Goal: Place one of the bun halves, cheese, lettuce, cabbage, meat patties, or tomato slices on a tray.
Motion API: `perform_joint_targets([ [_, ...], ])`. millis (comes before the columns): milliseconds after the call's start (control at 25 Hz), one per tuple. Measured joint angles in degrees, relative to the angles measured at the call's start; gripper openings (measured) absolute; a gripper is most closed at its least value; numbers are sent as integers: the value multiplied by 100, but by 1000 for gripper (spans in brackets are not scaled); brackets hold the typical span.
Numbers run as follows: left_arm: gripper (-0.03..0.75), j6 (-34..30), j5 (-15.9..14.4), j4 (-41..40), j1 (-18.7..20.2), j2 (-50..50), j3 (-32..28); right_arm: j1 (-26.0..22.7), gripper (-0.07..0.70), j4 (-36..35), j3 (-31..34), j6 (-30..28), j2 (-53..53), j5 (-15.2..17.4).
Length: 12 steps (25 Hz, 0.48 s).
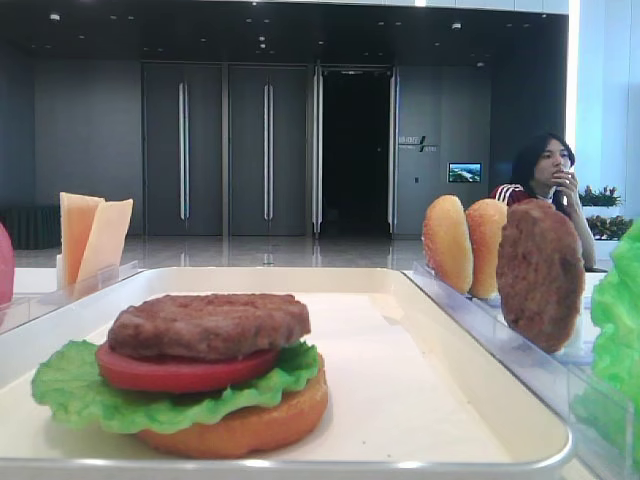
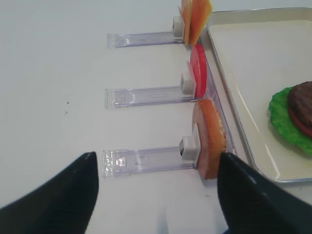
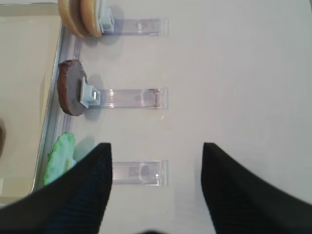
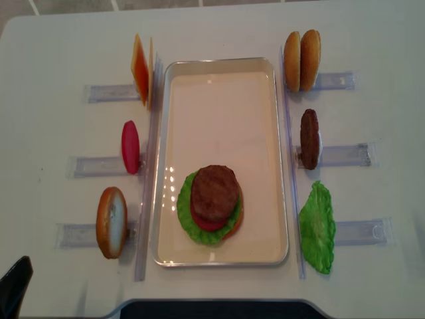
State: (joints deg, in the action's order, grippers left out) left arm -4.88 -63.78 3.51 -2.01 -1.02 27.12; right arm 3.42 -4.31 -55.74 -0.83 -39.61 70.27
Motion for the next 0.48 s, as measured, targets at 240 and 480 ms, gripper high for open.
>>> perform_joint_targets([
  [240, 580, 0, 0, 0, 0, 0, 0, 0, 417, 191, 185, 5, 889, 0],
  [480, 580, -5, 0, 0, 0, 0, 0, 0, 415, 334, 662, 9, 1811, 0],
])
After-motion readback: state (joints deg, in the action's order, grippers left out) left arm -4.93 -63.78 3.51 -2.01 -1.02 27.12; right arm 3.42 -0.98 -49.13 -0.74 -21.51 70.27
